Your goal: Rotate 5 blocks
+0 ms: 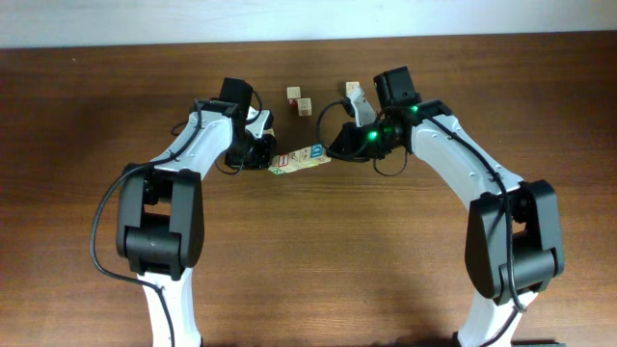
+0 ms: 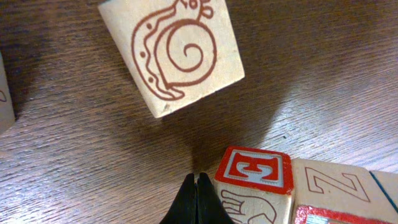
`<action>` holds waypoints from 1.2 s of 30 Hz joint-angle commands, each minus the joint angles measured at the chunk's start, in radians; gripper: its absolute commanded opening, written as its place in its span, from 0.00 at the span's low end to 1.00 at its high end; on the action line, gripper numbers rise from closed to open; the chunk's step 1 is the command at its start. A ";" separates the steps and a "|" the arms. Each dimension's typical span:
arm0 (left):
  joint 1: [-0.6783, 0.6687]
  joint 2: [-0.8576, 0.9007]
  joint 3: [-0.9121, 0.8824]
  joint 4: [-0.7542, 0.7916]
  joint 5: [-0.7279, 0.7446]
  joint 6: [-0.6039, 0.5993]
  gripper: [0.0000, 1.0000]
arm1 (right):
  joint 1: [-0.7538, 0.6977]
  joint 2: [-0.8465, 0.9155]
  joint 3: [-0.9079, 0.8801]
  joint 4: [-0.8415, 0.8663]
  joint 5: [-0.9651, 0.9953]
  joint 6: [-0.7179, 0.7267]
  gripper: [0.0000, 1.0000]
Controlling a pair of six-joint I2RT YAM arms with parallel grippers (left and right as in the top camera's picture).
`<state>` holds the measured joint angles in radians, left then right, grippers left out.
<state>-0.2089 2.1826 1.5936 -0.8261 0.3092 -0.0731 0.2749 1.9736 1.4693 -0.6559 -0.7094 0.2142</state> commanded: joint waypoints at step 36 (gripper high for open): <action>-0.040 0.011 0.009 -0.023 0.253 -0.005 0.00 | 0.138 0.007 0.040 0.024 0.097 0.057 0.04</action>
<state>-0.2031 2.1876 1.5936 -0.8482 0.3168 -0.0765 0.3378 1.9491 1.5135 -0.6365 -0.6205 0.2657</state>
